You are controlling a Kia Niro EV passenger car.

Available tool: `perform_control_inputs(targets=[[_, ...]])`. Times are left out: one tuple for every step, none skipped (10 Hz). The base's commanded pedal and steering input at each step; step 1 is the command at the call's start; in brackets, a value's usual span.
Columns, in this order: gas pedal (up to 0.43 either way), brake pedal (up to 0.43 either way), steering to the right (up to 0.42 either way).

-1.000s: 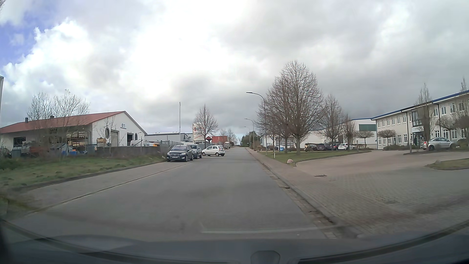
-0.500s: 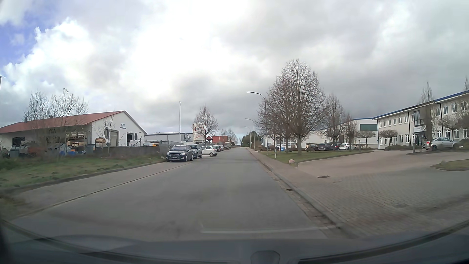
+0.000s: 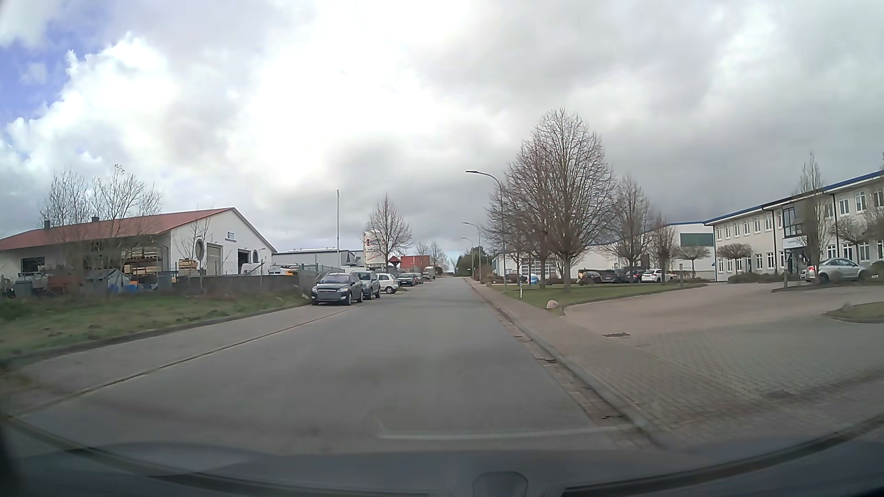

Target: Follow the waypoints while adhering to traffic rules and regulations

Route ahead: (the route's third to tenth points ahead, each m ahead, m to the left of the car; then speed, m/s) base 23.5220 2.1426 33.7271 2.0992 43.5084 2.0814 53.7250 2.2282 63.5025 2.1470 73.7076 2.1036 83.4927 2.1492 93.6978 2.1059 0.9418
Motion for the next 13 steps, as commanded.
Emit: perform_control_inputs(targets=[[0.0, 0.0, -0.012], [0.0, 0.0, -0.012], [0.0, 0.0, -0.012], [0.0, 0.0, -0.01], [0.0, 0.0, -0.009], [0.0, 0.0, -0.008], [0.0, 0.0, -0.009], [0.0, 0.0, -0.008], [0.0, 0.0, -0.009], [0.0, 0.0, -0.008], [0.0, 0.0, -0.008], [0.0, 0.0, -0.008], [0.0, 0.0, -0.008]])
